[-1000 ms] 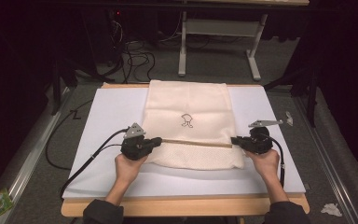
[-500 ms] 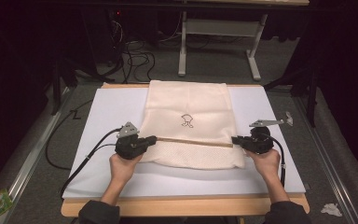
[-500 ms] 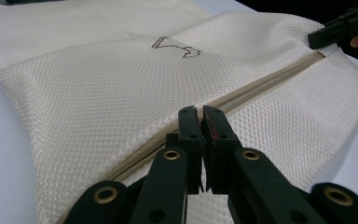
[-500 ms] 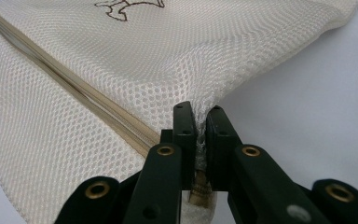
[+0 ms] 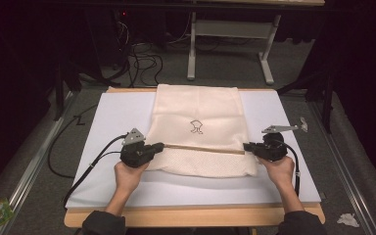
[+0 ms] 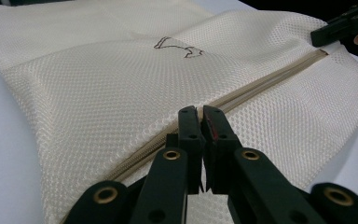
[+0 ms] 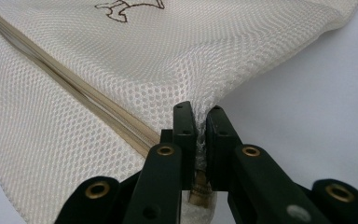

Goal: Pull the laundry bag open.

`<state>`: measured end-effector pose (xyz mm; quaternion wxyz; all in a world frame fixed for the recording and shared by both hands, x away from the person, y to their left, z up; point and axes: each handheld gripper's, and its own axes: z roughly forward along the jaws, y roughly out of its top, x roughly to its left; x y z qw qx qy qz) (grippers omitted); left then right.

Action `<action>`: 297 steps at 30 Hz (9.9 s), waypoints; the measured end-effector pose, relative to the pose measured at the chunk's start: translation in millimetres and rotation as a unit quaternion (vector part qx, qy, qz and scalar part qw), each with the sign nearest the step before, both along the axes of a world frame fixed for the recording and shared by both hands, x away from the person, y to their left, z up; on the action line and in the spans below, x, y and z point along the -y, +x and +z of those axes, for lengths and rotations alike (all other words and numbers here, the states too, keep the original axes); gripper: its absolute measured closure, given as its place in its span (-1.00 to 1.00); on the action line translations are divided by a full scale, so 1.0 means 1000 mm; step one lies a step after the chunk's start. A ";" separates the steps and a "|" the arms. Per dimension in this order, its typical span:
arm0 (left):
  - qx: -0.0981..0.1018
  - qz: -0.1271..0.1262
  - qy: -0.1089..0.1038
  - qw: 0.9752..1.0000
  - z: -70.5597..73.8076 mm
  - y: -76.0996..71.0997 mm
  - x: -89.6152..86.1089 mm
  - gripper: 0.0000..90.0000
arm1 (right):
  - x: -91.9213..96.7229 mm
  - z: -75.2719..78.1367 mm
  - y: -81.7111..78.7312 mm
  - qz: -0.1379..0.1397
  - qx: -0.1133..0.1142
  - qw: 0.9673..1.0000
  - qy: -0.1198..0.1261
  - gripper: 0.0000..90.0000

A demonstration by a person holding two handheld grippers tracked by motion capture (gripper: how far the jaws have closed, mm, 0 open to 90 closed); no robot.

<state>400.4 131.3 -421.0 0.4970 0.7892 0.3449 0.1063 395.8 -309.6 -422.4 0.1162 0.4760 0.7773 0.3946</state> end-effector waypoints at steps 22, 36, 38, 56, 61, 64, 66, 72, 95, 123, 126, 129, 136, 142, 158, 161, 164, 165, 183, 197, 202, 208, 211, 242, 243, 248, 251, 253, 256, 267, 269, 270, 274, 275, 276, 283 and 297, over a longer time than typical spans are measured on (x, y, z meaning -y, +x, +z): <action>0.006 0.019 -0.002 1.000 0.001 -0.001 -0.014 0.93 | 0.002 0.003 -0.001 -0.007 0.004 1.000 -0.010 0.91; 0.010 0.035 -0.006 0.999 0.004 -0.003 -0.030 0.94 | 0.004 0.004 0.000 -0.014 0.004 1.000 -0.017 0.91; 0.011 0.038 -0.005 0.999 0.004 -0.002 -0.032 0.94 | 0.004 0.004 0.001 -0.016 0.006 1.000 -0.022 0.91; 0.013 0.061 -0.006 0.998 0.005 -0.004 -0.050 0.94 | 0.007 0.005 0.002 -0.023 0.006 0.999 -0.030 0.91; 0.014 0.063 -0.002 0.998 0.005 -0.004 -0.053 0.94 | 0.005 0.004 0.003 -0.021 0.009 0.999 -0.036 0.91; 0.015 0.069 0.007 0.997 0.006 -0.005 -0.054 0.94 | 0.004 0.004 0.003 -0.021 0.008 0.999 -0.037 0.91; 0.013 0.070 0.006 0.997 0.006 -0.005 -0.055 0.94 | 0.005 0.004 0.003 -0.022 0.009 0.999 -0.039 0.91; 0.009 0.073 0.010 0.997 0.006 -0.005 -0.061 0.94 | 0.006 0.004 0.003 -0.023 0.008 0.999 -0.035 0.91; -0.020 0.075 0.020 0.997 -0.001 -0.003 -0.065 0.93 | 0.003 0.000 0.000 -0.020 0.002 0.999 -0.033 0.91; -0.041 0.072 0.025 0.996 -0.019 -0.011 -0.067 0.93 | 0.000 -0.019 -0.005 -0.018 -0.019 0.999 -0.039 0.88; -0.039 0.075 0.036 0.996 -0.021 -0.012 -0.064 0.93 | -0.002 -0.022 -0.006 -0.017 -0.017 0.998 -0.052 0.88; -0.040 0.075 0.045 0.995 -0.022 -0.013 -0.063 0.92 | -0.005 -0.022 -0.006 -0.018 -0.012 0.998 -0.065 0.88; -0.043 0.076 0.050 0.995 -0.023 -0.013 -0.061 0.92 | -0.005 -0.024 -0.007 -0.019 -0.015 0.998 -0.065 0.87; -0.047 0.076 0.058 0.994 -0.026 -0.014 -0.059 0.92 | -0.004 -0.026 -0.007 -0.020 -0.018 0.997 -0.066 0.86; -0.052 0.078 0.075 0.993 -0.028 -0.013 -0.057 0.87 | -0.005 -0.029 -0.007 -0.033 -0.006 0.996 -0.080 0.59; -0.048 0.079 0.073 0.993 -0.027 -0.013 -0.058 0.80 | -0.004 -0.026 -0.008 -0.040 0.001 0.996 -0.079 0.54; -0.040 0.084 0.068 0.993 -0.025 -0.014 -0.060 0.71 | -0.001 -0.023 -0.011 -0.044 0.015 0.996 -0.071 0.49; -0.037 0.085 0.066 0.993 -0.024 -0.015 -0.061 0.66 | 0.000 -0.021 -0.013 -0.047 0.022 0.996 -0.066 0.49; 0.000 0.132 0.058 0.990 -0.010 -0.015 -0.080 0.25 | 0.030 -0.005 -0.024 -0.082 0.048 0.995 -0.029 0.36; 0.007 0.155 0.038 0.987 -0.006 -0.013 -0.095 0.21 | 0.057 0.001 -0.033 -0.120 0.066 0.991 -0.006 0.31; 0.008 0.162 0.034 0.986 -0.006 -0.012 -0.100 0.19 | 0.065 0.001 -0.036 -0.135 0.065 0.989 0.001 0.31; 0.006 0.173 0.027 0.985 -0.008 -0.010 -0.105 0.18 | 0.074 -0.003 -0.038 -0.146 0.067 0.987 0.005 0.31; 0.005 0.176 0.026 0.984 -0.009 -0.009 -0.106 0.18 | 0.078 -0.005 -0.039 -0.152 0.069 0.986 0.008 0.31; 0.000 0.208 0.028 0.978 -0.027 0.009 -0.107 0.11 | 0.091 -0.033 -0.032 -0.189 0.048 0.981 0.015 0.31; -0.001 0.208 0.028 0.978 -0.027 0.009 -0.107 0.10 | 0.091 -0.034 -0.032 -0.189 0.048 0.981 0.014 0.31; -0.003 0.214 0.028 0.976 -0.031 0.012 -0.108 0.10 | 0.091 -0.035 -0.031 -0.191 0.049 0.980 0.013 0.31; 0.000 0.223 0.039 0.974 -0.034 0.014 -0.107 0.09 | 0.091 -0.037 -0.030 -0.191 0.048 0.980 0.011 0.30; 0.004 0.224 0.053 0.973 -0.036 0.016 -0.106 0.09 | 0.090 -0.039 -0.028 -0.191 0.044 0.981 0.007 0.29; 0.003 0.228 0.057 0.972 -0.039 0.018 -0.105 0.09 | 0.090 -0.040 -0.026 -0.190 0.047 0.981 0.004 0.29; 0.006 0.234 0.050 0.971 -0.044 0.023 -0.105 0.08 | 0.087 -0.044 -0.023 -0.192 0.049 0.980 -0.002 0.28; 0.008 0.235 0.052 0.970 -0.045 0.023 -0.105 0.08 | 0.087 -0.045 -0.023 -0.192 0.051 0.980 -0.003 0.28; 0.010 0.236 0.053 0.970 -0.045 0.023 -0.104 0.08 | 0.087 -0.047 -0.023 -0.190 0.055 0.980 -0.004 0.27; 0.013 0.236 0.054 0.970 -0.047 0.024 -0.103 0.07 | 0.087 -0.049 -0.023 -0.192 0.053 0.980 -0.002 0.27; 0.015 0.236 0.053 0.970 -0.047 0.024 -0.103 0.07 | 0.087 -0.049 -0.024 -0.192 0.055 0.980 -0.001 0.26; 0.015 0.237 0.052 0.970 -0.048 0.024 -0.102 0.07 | 0.087 -0.050 -0.024 -0.191 0.057 0.980 -0.001 0.26; 0.022 0.233 0.062 0.970 -0.054 0.026 -0.096 0.07 | 0.087 -0.052 -0.026 -0.193 0.066 0.979 0.005 0.23; 0.029 0.229 0.058 0.971 -0.062 0.024 -0.092 0.00 | 0.088 -0.053 -0.033 -0.210 0.094 0.973 0.010 0.09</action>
